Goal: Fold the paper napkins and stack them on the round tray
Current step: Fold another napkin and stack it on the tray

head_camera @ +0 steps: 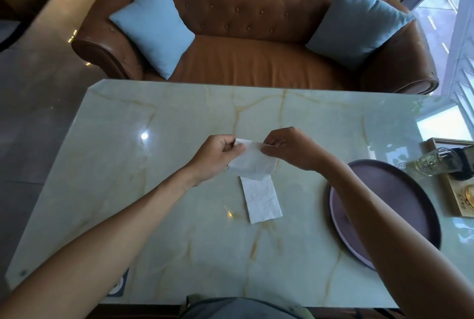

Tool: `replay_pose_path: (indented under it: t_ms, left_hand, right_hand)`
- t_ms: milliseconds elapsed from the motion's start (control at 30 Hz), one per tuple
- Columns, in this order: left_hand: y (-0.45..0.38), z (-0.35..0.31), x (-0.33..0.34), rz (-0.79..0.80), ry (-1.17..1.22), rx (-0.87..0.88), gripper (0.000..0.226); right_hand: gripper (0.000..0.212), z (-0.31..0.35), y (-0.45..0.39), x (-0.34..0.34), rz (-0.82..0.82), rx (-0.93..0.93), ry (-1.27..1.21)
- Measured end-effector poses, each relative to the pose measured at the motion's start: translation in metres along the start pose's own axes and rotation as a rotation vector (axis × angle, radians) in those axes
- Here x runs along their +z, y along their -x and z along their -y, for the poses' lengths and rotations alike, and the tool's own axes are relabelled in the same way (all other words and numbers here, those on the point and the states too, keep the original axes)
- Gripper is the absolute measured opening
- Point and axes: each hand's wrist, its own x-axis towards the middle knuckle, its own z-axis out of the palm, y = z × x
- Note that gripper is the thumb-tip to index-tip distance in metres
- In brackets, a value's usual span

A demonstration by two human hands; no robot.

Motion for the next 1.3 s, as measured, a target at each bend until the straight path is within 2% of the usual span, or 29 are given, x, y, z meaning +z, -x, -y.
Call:
replay_pose_path:
  t_ms: [100,233,367,500,633,767,933,1000,1133,1233,1300]
  left_hand:
    - [-0.002,-0.001,-0.001,0.01,-0.003,0.028,0.039]
    - [-0.002,-0.006,-0.006,0.017,0.036,0.029,0.006]
    - [-0.002,-0.009,-0.008,-0.016,0.026,0.027,0.017]
    - [-0.002,-0.011,-0.009,-0.029,0.007,0.01,0.013]
    - [-0.003,-0.011,-0.01,-0.056,-0.048,0.005,0.037]
    - [-0.001,-0.013,-0.011,-0.114,-0.018,0.028,0.033]
    - [0.0,-0.013,-0.019,-0.146,0.114,-0.03,0.054]
    - [0.001,-0.015,-0.018,-0.145,0.163,-0.057,0.045]
    - [-0.001,-0.013,-0.009,-0.119,0.237,-0.101,0.031]
    - [-0.002,-0.011,-0.003,-0.133,0.224,-0.146,0.02]
    - [-0.001,-0.005,0.0,-0.123,0.158,-0.21,0.013]
  right_hand:
    - [0.014,0.005,-0.003,0.0,0.01,-0.008,-0.032]
    - [0.014,0.008,-0.006,-0.003,0.005,-0.009,-0.034]
    - [0.017,0.011,-0.008,-0.002,0.033,-0.052,-0.05]
    - [0.02,0.013,-0.009,0.002,0.042,-0.077,-0.023]
    - [0.021,0.017,-0.009,0.002,0.032,-0.085,-0.039]
    - [0.026,0.015,-0.001,-0.002,0.003,-0.087,-0.097]
    - [0.024,-0.018,0.009,-0.005,-0.089,0.055,-0.318]
    - [0.023,-0.024,0.015,0.002,-0.109,0.121,-0.433]
    - [0.036,-0.022,0.023,0.028,0.006,0.183,-0.783]
    - [0.024,-0.015,0.021,0.046,-0.065,0.194,-0.877]
    - [0.025,-0.014,0.02,0.054,-0.143,0.247,-0.887]
